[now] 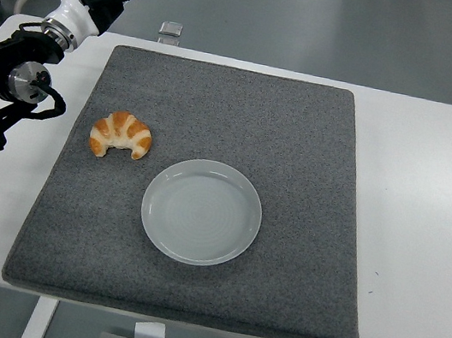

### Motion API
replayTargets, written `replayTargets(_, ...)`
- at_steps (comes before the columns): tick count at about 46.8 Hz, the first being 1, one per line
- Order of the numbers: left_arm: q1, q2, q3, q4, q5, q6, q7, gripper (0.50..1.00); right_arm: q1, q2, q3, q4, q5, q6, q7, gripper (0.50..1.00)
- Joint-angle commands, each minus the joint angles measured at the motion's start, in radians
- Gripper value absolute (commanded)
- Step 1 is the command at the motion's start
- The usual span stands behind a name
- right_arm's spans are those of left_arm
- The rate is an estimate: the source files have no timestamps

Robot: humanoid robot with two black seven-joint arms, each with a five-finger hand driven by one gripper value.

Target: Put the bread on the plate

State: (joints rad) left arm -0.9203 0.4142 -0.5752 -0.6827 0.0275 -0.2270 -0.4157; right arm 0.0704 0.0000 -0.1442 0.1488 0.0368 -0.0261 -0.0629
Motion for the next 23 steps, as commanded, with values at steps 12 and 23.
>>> replayTargets(12, 0.0, 0.0, 0.0, 0.0, 0.0, 0.0, 0.0, 0.99, 0.0, 0.0, 0.0, 0.0, 0.0, 0.0, 0.0, 0.93)
replayTargets(23, 0.0, 0.0, 0.0, 0.0, 0.0, 0.0, 0.0, 0.99, 0.0, 0.0, 0.0, 0.0, 0.0, 0.0, 0.0, 0.93)
